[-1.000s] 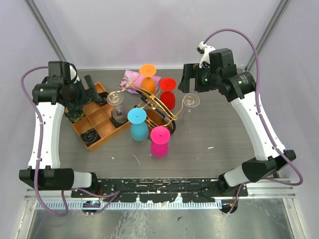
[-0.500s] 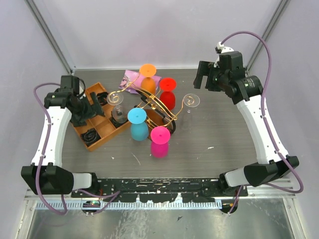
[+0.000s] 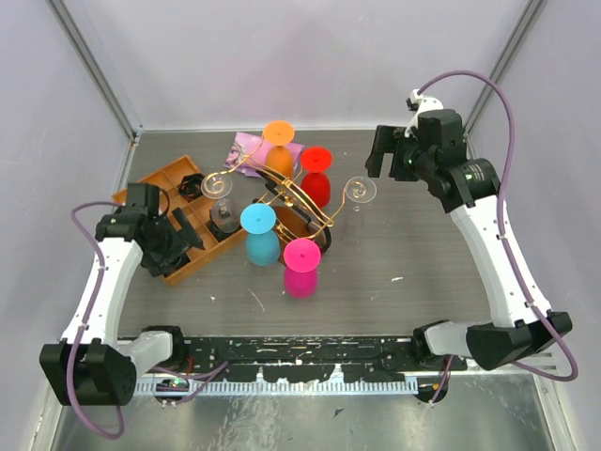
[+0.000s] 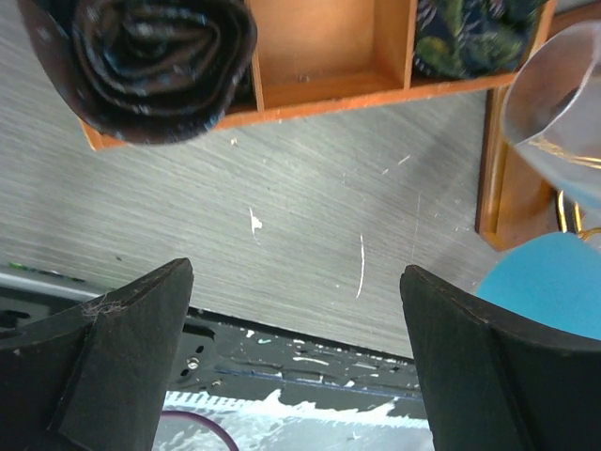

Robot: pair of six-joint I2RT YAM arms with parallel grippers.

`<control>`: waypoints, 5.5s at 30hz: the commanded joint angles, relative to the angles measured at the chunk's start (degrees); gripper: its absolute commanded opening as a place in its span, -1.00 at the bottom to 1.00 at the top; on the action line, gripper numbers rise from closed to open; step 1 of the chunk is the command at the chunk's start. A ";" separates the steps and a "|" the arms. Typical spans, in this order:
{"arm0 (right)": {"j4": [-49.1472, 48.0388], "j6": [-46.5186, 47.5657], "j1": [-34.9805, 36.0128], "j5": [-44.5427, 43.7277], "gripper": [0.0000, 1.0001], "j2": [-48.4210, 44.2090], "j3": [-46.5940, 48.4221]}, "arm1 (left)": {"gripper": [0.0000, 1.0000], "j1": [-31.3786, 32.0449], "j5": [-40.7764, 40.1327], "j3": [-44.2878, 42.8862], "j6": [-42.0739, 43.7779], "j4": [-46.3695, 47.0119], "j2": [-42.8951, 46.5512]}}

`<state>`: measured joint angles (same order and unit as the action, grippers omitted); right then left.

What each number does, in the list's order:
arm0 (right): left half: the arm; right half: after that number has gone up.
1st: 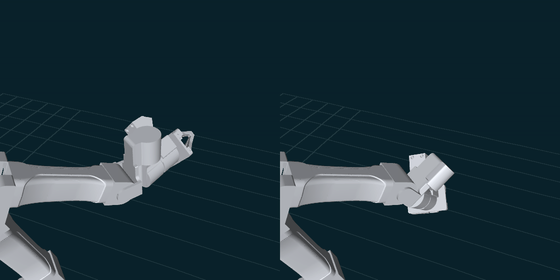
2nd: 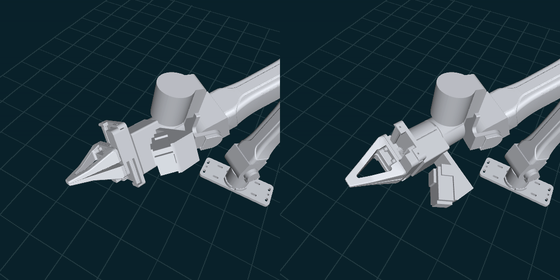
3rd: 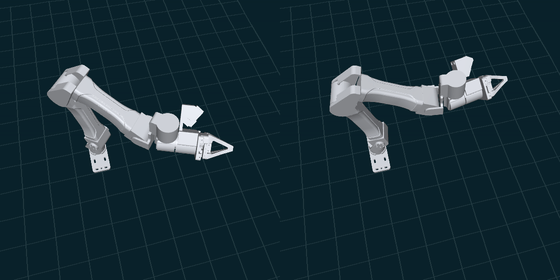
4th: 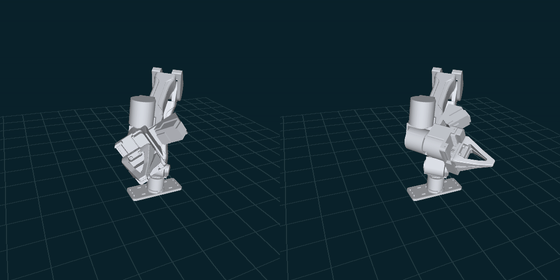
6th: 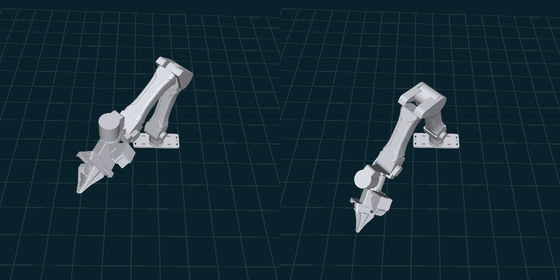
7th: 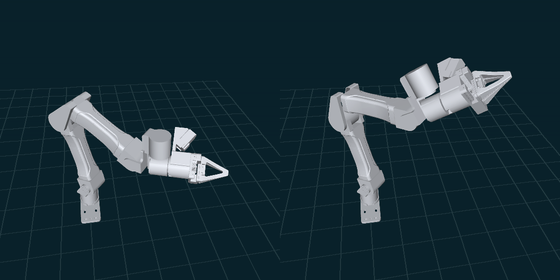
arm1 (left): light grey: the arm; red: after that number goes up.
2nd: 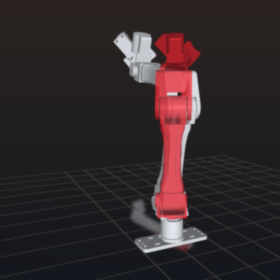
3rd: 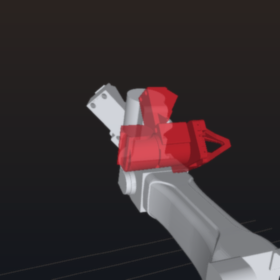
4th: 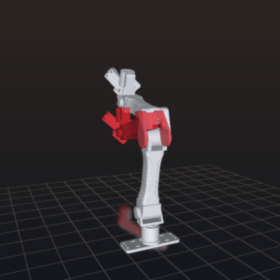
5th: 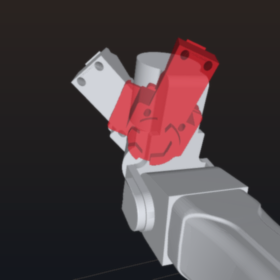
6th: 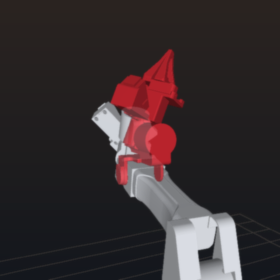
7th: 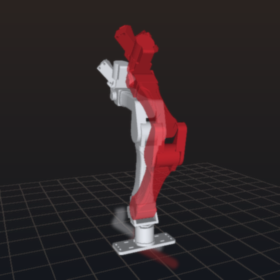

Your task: Take the wine glass off the wine glass rack

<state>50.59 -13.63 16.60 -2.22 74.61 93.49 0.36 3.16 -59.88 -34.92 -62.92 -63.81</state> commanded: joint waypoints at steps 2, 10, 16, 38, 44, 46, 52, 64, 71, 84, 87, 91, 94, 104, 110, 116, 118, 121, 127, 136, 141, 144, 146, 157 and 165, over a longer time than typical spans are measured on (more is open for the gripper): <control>-4.49 -0.90 -0.06 2.47 1.00 -0.52 -2.37 | 0.98 4.73 -0.96 7.98 -8.15 4.10 1.91; -4.61 -0.20 -0.07 1.59 1.00 -1.51 -2.97 | 0.98 5.80 -4.26 15.34 -12.39 8.97 1.65; -4.37 -0.17 -0.06 2.21 1.00 -1.83 -4.08 | 0.97 5.68 -8.77 13.49 -13.63 10.25 -5.56; -4.01 1.75 -0.16 3.59 1.00 -2.45 -4.00 | 0.98 -36.08 -9.41 4.44 -1.84 11.53 -18.31; -4.01 1.94 -0.14 4.03 1.00 -2.18 -3.63 | 0.90 -36.15 -2.02 3.25 -3.44 10.93 -14.11; -4.03 2.01 -0.12 3.81 1.00 -1.94 -3.48 | 0.87 -33.87 0.67 4.20 -4.88 12.26 -10.21; -4.28 1.39 -0.08 5.56 1.00 -0.73 -3.33 | 0.87 -16.93 -3.17 -0.67 -7.86 14.32 -6.83; -4.28 2.25 -0.16 3.85 1.00 -1.40 -1.90 | 0.99 -7.22 -10.43 -13.44 -7.21 8.53 -34.32; -4.76 3.41 -0.24 2.09 1.00 -1.10 -3.17 | 0.97 -9.76 -15.74 -11.25 -4.58 6.01 -37.00; -5.67 2.82 -0.80 3.99 1.00 2.55 -2.77 | 0.99 -26.05 -10.36 -9.67 -0.02 4.85 -28.19; -5.60 2.81 -0.89 4.15 1.00 2.54 -2.84 | 0.96 -23.03 -8.84 -12.99 -2.86 5.10 -23.68; -5.59 3.16 -0.87 3.90 1.00 2.14 -2.70 | 0.96 -14.44 -10.50 -22.48 -5.05 3.42 -23.67; -5.52 3.17 -0.94 3.93 1.00 2.05 -2.54 | 0.96 -8.90 -9.37 -30.47 -5.59 4.05 -27.23; -5.06 1.15 -0.99 6.15 1.00 2.30 0.10 | 0.91 1.28 -3.44 -68.97 -2.99 1.75 -57.44; -5.06 0.44 -0.97 6.66 1.00 2.68 -0.30 | 0.90 2.60 3.62 -86.31 -2.35 2.06 -72.71; -5.06 0.67 -0.98 6.60 1.00 4.67 -0.94 | 0.93 4.49 15.21 -83.38 -2.58 12.74 -75.41; -5.06 0.54 -1.00 7.31 1.00 5.34 -0.86 | 0.93 4.96 18.93 -83.57 -3.62 15.34 -76.92; -5.06 0.48 -0.98 7.58 1.00 5.85 -1.07 | 0.94 5.87 22.82 -83.49 -5.62 20.66 -79.09; -4.90 0.44 -1.02 7.69 1.00 6.08 -1.29 | 0.97 6.82 31.10 -83.41 -11.27 26.85 -85.46; -4.71 0.95 -0.97 7.40 1.00 7.14 -1.03 | 0.93 7.44 24.27 -87.20 -6.59 19.91 -89.14; -4.93 0.30 -0.97 7.45 1.00 8.79 -0.40 | 0.93 5.44 10.41 -89.78 -2.60 10.03 -90.43; -5.16 -0.10 -0.99 9.69 1.00 10.04 1.62 | 0.90 2.36 7.76 -89.57 -3.51 9.07 -90.93; -5.88 -0.37 -1.04 10.00 1.00 10.12 2.68 | 0.88 0.47 7.24 -89.57 -3.66 9.55 -90.69; 0.56 -0.44 -1.03 12.65 0.84 7.46 4.53 | 0.88 -2.73 11.29 -85.32 -5.64 19.10 -83.61; 2.76 -1.69 -0.96 12.89 0.96 2.71 1.62 | 0.88 -3.21 15.00 -81.32 -8.68 22.16 -74.58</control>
<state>53.30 -13.93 15.88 9.76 82.35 95.74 -2.28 15.29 -141.43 -42.13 -44.56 -145.77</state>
